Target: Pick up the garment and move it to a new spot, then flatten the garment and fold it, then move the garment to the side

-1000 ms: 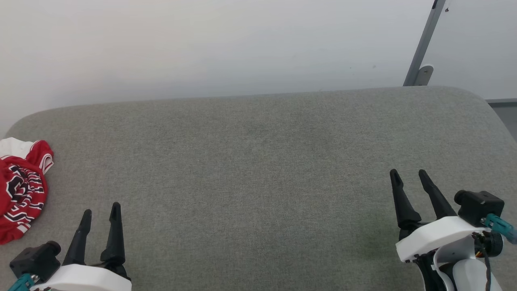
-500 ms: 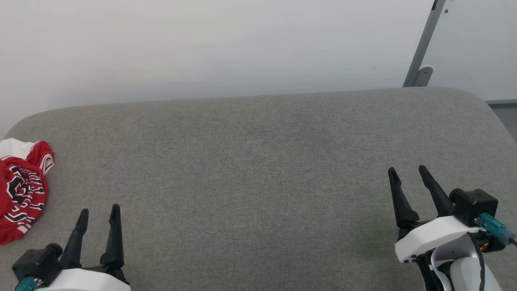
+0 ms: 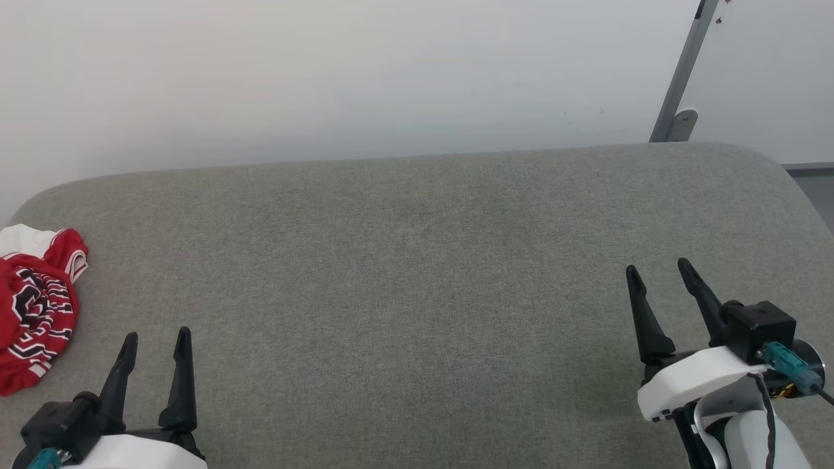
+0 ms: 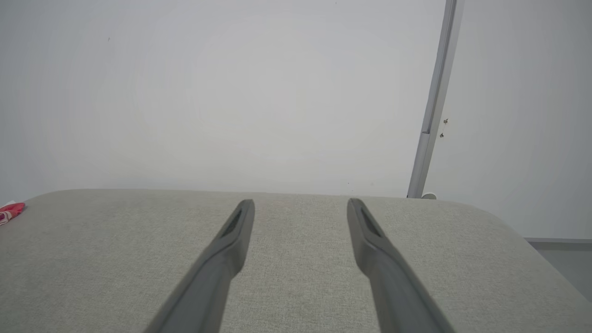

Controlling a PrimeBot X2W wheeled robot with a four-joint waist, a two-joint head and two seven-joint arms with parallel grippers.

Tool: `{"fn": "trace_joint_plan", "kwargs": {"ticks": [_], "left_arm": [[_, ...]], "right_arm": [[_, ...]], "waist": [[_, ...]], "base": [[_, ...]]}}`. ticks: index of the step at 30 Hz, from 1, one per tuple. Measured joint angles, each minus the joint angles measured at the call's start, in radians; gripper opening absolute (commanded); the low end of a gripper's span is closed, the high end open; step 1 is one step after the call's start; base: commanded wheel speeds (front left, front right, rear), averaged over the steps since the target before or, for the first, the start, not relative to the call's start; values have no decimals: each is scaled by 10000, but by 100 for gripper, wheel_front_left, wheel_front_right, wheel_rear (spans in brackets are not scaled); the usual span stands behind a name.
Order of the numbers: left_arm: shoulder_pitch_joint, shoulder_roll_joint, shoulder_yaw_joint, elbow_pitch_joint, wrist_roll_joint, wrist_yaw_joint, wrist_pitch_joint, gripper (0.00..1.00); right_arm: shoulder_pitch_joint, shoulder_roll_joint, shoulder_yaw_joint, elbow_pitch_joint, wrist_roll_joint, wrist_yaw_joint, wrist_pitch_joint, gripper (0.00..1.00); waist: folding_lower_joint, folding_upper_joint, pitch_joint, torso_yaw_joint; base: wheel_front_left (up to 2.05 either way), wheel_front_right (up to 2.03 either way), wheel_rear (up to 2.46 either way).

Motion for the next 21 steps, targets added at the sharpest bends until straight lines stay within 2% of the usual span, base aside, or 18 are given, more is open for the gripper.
{"fn": "trace_joint_plan", "kwargs": {"ticks": [15,21], "left_arm": [[0,-15,81,61,-15,-58,-8,100],[-74,-21,351,336,-230,132,0,100]], "right_arm": [[5,-12,-136,81,-71,0,-67,100],[30,-2,301,92,-46,0,-33,100]], "waist": [[0,0,-14,-3],[0,0,-82,393]], "base": [[0,0,0],[0,0,0]]}}
